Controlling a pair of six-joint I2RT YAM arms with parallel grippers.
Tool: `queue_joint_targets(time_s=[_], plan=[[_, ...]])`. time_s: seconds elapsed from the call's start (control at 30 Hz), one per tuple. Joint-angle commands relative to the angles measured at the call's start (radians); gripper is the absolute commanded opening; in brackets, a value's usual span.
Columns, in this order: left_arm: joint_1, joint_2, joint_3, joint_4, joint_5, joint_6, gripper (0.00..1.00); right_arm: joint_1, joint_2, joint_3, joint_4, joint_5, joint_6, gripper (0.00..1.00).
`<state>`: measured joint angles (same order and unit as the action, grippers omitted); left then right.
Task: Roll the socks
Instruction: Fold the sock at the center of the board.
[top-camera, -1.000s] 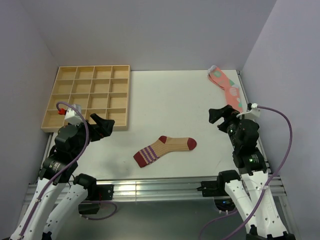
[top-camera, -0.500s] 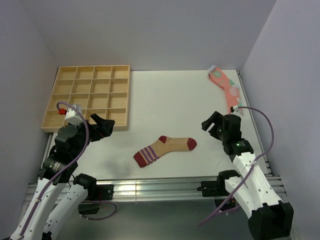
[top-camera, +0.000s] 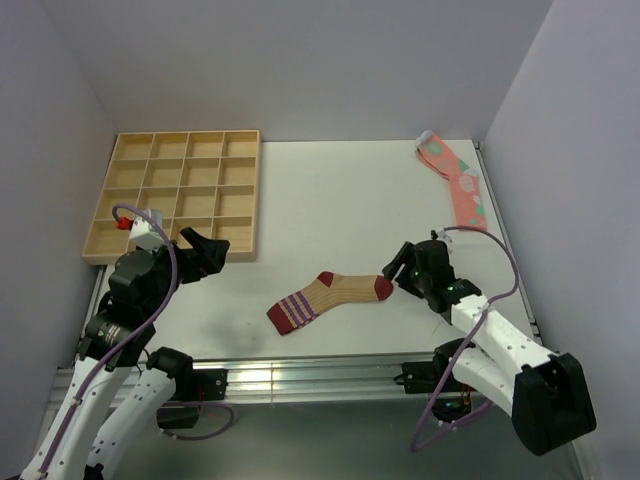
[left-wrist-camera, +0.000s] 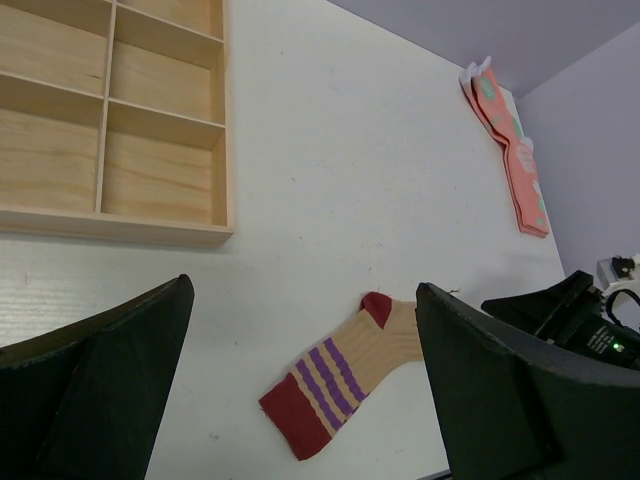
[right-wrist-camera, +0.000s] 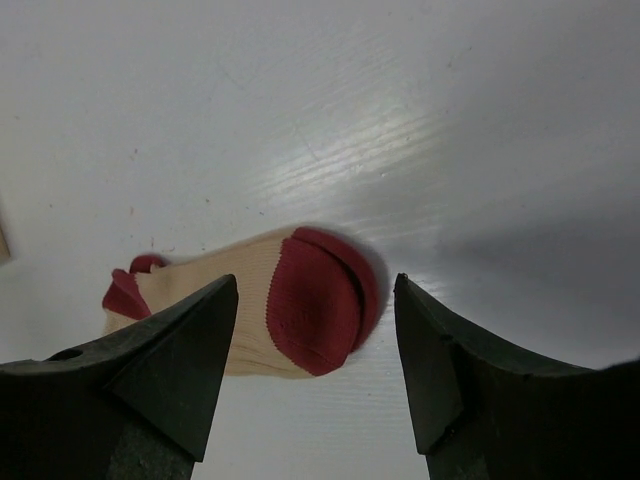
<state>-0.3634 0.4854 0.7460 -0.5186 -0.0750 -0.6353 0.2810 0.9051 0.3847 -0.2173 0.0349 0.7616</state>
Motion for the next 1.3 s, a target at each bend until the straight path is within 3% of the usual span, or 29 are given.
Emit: queue_joint_targets(time_s=[0.0, 0.3, 0.53, 1.2, 1.27], plan=[[0.004, -0.013, 0.001, 0.043, 0.020, 0.022, 0.99, 0.063, 0.057, -0.009, 0.079, 0.065, 0.054, 0.70], [0.004, 0.007, 0.001, 0.045, 0.030, 0.025, 1.00, 0.084, 0.034, -0.061, 0.090, 0.112, 0.091, 0.67], [0.004, 0.012, 0.001, 0.045, 0.027, 0.023, 0.99, 0.086, 0.048, -0.060, 0.093, 0.111, 0.096, 0.46], [0.004, 0.010, 0.001, 0.046, 0.035, 0.025, 0.99, 0.172, 0.169, -0.043, 0.104, 0.169, 0.162, 0.43], [0.004, 0.010, 0.001, 0.046, 0.035, 0.026, 1.00, 0.179, 0.181, -0.049, 0.108, 0.175, 0.168, 0.38]])
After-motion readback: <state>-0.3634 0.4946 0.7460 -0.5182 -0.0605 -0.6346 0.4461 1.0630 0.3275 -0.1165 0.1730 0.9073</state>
